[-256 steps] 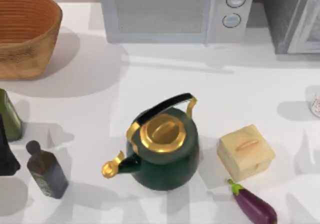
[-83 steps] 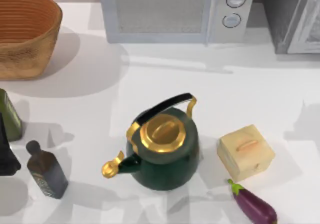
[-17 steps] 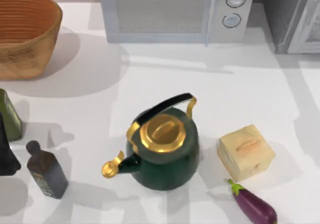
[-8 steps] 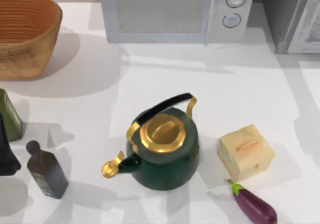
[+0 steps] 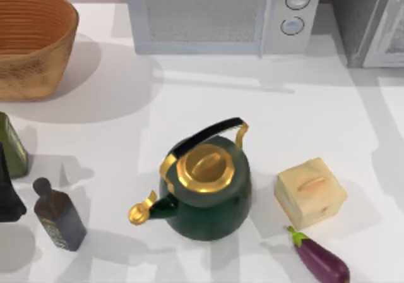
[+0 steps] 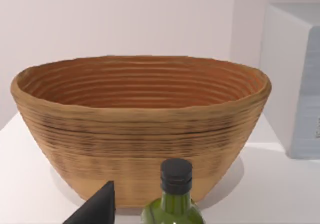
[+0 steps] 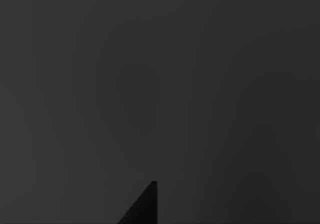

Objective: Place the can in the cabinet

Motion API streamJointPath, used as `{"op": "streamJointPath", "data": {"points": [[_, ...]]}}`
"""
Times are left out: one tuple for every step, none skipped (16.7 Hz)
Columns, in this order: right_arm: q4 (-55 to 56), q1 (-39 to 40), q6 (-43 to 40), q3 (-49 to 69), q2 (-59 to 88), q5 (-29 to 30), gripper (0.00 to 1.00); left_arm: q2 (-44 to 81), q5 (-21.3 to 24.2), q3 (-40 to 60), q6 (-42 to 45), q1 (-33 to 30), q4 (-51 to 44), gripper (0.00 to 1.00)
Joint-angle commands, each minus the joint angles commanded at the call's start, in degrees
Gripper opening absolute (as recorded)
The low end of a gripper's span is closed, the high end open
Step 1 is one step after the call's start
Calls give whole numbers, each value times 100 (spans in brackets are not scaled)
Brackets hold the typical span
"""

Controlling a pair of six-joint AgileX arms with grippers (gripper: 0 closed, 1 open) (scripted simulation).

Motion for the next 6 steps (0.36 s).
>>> {"op": "streamJointPath", "data": {"points": [[0, 0, 0, 0, 0, 0, 100, 0, 0, 0, 0, 0, 0, 100], [0, 0, 0, 0, 0, 0, 100, 0, 0, 0, 0, 0, 0, 100], [0, 0, 0, 0, 0, 0, 100, 0, 0, 0, 0, 0, 0, 100], [0, 0, 0, 0, 0, 0, 100, 0, 0, 0, 0, 0, 0, 100], [0, 0, 0, 0, 0, 0, 100, 0, 0, 0, 0, 0, 0, 100], [0, 0, 0, 0, 0, 0, 100, 0, 0, 0, 0, 0, 0, 100]]}}
